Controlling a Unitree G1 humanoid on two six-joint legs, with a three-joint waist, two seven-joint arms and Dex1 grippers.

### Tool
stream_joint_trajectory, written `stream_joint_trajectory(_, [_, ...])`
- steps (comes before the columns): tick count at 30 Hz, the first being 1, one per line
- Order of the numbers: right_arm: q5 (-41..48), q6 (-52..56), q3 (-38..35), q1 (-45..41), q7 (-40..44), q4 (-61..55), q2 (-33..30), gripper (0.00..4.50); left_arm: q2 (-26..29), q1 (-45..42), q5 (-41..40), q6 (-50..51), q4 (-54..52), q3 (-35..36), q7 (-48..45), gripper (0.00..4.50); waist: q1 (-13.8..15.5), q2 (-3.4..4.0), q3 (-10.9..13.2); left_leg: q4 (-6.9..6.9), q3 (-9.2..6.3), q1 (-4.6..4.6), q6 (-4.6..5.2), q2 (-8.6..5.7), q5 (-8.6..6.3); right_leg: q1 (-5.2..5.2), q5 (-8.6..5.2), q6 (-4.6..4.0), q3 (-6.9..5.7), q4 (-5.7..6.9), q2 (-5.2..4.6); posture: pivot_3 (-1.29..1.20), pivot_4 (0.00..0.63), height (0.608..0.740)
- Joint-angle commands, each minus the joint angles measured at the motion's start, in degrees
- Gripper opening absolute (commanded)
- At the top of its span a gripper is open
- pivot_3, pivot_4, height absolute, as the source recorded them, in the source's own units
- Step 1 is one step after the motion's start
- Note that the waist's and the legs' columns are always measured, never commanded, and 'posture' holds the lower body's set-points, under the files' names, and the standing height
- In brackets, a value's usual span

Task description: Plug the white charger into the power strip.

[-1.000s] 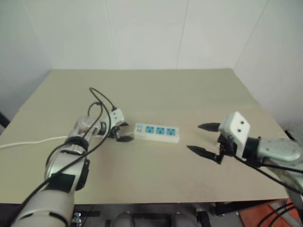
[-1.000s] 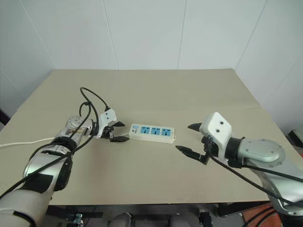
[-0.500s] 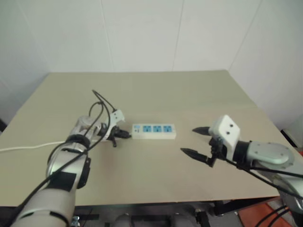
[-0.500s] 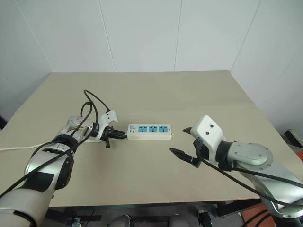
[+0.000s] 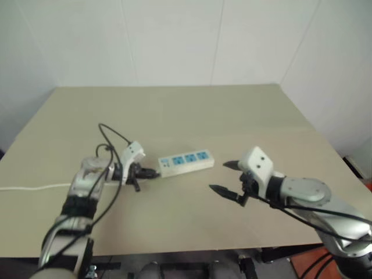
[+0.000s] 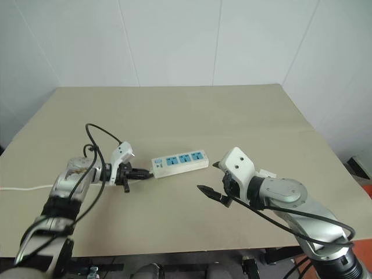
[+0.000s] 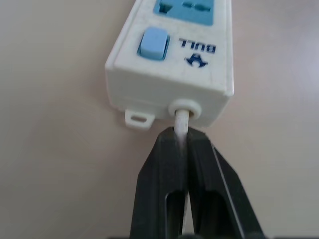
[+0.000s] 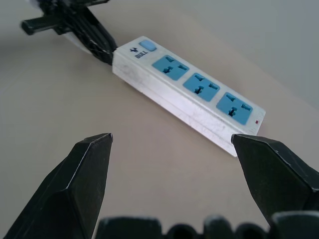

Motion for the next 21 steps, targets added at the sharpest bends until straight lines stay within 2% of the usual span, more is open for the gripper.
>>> stream_joint_trajectory(1, [-1.7, -3.5, 1.7, -1.6, 0.6, 2.0, 1.8, 4.5, 0.0, 3.6, -2.1, 19.0, -23.3, 0.3, 8.6, 0.02, 0.2, -0.05, 0.0, 0.02, 0.0, 0.02, 0.0, 0.01, 0.0, 0.0, 0.0, 0.0, 0.0, 0.02, 0.01, 0.0, 0.15, 0.74])
stream_joint_trajectory(5, [-3.1, -5.1, 3.5, -2.3, 1.7, 3.6, 3.0, 4.5, 0.5, 7.6, -1.8, 26.6, -33.3, -1.9, 16.8, 0.02, 0.4, -0.05, 0.0, 0.05, 0.01, 0.33, 0.0, 0.01, 0.0, 0.23, -0.2, 0.34, 0.02, 0.01, 0.02, 0.0, 0.15, 0.74])
stream_joint_trajectory(8, [-4.2, -6.3, 3.9, -2.4, 2.6, 4.6, 3.2, 4.5, 0.7, 10.2, -2.6, 30.1, -36.2, -3.3, 21.5, 0.02, 0.4, -0.08, 0.1, 0.05, 0.01, 0.47, 0.0, 0.01, 0.01, 0.32, -0.2, 0.33, 0.04, 0.01, 0.03, 0.0, 0.15, 0.74])
stream_joint_trajectory(13, [-5.4, -7.4, 4.0, -2.3, 3.6, 5.7, 3.2, 4.5, 3.0, 15.7, -4.8, 24.9, -35.9, -5.1, 23.6, 0.02, 0.5, -0.08, 0.1, 0.02, 0.02, 0.45, 0.0, 0.02, 0.0, 0.28, -0.2, 0.26, 0.07, -0.02, 0.04, 0.0, 0.15, 0.74])
stream_joint_trajectory(15, [-5.5, -7.4, 3.8, -2.2, 3.8, 5.5, 3.2, 4.5, 4.1, 18.1, -7.0, 21.0, -34.5, -4.1, 22.1, 0.63, 0.5, -0.08, 0.1, -0.02, 0.04, 0.46, 0.0, 0.02, 0.0, 0.28, -0.03, -0.07, 0.08, -0.05, 0.03, 0.0, 0.15, 0.74])
stream_joint_trajectory(21, [-5.4, -6.8, 2.8, -1.2, 4.0, 4.1, 2.7, 4.5, 5.9, 23.2, -15.3, 7.9, -33.1, 4.0, 15.6, 2.45, 0.6, -0.09, 0.1, -0.1, 0.07, 0.45, 0.0, 0.04, 0.0, 0.22, -0.06, -0.17, 0.08, -0.07, 0.03, 0.0, 0.15, 0.74])
